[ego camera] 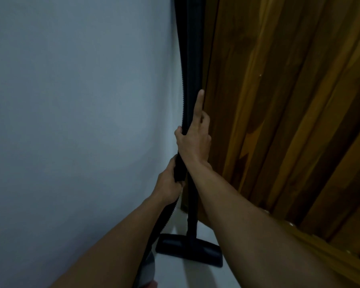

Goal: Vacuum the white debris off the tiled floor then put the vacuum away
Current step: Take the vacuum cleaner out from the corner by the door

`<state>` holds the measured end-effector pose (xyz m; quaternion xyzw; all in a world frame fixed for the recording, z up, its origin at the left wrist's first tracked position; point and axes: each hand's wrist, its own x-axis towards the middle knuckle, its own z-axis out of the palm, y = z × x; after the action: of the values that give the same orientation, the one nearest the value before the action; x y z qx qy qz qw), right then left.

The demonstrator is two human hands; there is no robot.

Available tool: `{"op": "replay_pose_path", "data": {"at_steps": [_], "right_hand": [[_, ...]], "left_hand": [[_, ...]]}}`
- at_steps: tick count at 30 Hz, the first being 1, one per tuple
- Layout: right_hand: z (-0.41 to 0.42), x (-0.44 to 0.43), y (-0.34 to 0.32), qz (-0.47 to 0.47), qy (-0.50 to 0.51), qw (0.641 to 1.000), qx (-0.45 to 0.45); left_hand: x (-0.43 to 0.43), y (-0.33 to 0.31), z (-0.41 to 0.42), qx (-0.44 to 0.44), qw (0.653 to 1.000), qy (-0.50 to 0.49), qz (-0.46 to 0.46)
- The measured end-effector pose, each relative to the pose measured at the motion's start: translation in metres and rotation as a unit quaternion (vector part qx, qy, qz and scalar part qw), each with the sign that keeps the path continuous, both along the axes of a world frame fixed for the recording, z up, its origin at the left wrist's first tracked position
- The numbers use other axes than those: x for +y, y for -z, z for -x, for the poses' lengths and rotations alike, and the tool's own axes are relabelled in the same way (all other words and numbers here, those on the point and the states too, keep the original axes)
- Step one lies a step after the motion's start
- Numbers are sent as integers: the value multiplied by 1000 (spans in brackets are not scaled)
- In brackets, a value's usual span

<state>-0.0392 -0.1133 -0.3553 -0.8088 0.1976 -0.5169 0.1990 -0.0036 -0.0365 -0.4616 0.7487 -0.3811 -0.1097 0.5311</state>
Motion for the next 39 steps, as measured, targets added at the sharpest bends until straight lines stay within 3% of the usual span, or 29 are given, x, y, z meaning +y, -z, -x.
{"op": "replay_pose_path", "data": {"at_steps": [11, 17, 23, 27, 30, 33, 39], "right_hand": [[1, 1, -1, -15, -16, 1000, -22], [6, 6, -1, -19, -20, 999, -32], [9, 10, -1, -20, 9, 1000, -6], [10, 11, -1, -16, 24, 999, 17], [11, 13, -1, -11, 26, 999, 16], [12, 13, -1, -14, 19, 1000, 11], [8, 9, 0, -9, 21, 999, 31]], "left_hand": [[14, 4, 10, -20, 998, 14, -49], [39, 26, 19, -72, 983, 0, -166], [102, 46, 43, -158, 924, 24, -347], [134, 42, 64, -293, 850, -33, -438], [152, 46, 74, -330, 821, -97, -455], [174, 58, 79, -332, 825, -163, -428], [209, 67, 89, -279, 873, -217, -336]]}}
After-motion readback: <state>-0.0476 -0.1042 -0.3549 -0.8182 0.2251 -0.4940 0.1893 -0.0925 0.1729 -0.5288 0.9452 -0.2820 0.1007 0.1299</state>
